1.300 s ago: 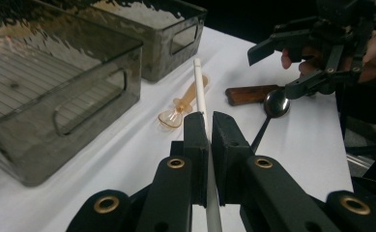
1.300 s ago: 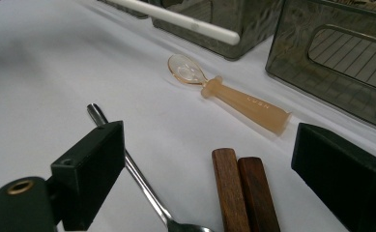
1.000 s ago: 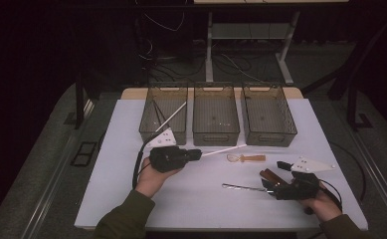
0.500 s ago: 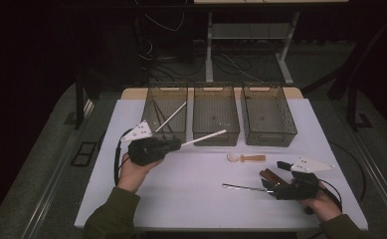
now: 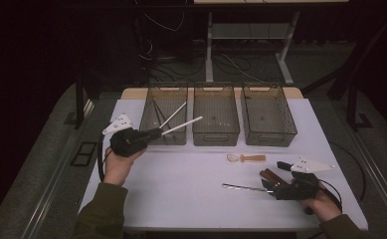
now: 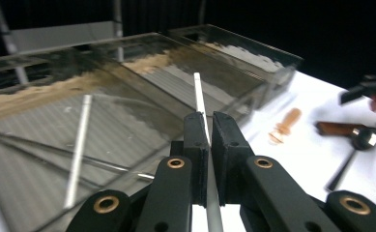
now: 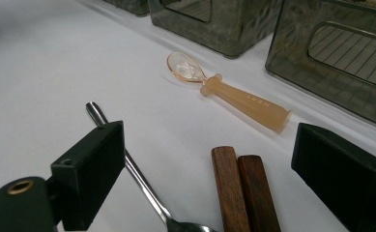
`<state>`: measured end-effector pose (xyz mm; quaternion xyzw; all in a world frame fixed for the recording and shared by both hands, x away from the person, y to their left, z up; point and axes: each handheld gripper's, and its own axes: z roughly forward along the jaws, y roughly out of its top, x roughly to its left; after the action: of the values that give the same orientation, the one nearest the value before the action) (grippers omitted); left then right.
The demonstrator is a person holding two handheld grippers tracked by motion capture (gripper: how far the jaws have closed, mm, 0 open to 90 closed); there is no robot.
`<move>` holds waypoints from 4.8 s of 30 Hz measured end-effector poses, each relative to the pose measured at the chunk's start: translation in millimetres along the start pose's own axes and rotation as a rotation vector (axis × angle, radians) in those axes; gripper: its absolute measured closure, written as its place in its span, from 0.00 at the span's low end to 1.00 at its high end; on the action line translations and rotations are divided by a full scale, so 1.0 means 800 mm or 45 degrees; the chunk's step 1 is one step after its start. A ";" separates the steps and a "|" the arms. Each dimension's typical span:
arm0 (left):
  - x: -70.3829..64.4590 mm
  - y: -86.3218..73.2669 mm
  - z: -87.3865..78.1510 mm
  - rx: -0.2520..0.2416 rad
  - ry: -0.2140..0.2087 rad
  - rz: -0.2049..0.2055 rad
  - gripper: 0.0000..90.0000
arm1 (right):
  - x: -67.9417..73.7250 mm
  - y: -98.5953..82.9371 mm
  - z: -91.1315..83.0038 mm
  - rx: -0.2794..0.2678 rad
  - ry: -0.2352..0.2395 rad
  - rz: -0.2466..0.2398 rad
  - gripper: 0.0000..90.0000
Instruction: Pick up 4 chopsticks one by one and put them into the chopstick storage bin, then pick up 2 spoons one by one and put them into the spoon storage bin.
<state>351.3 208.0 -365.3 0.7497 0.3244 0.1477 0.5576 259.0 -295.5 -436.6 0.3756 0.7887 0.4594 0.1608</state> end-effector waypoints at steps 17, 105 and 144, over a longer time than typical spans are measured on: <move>0.070 0.025 0.027 0.086 0.284 -0.086 0.94 | -0.001 0.000 0.001 0.002 0.000 0.005 0.13; -0.090 -0.092 0.024 0.266 -0.158 0.138 0.12 | -0.008 0.004 -0.008 0.048 -0.010 -0.007 0.13; -0.097 -0.101 0.028 0.280 -0.181 0.099 0.00 | -0.043 0.057 0.007 0.201 0.062 -0.069 0.31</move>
<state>280.6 154.9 -437.0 0.8268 0.2692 0.0792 0.4875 305.4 -304.1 -404.4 0.3543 0.8360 0.4003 0.1238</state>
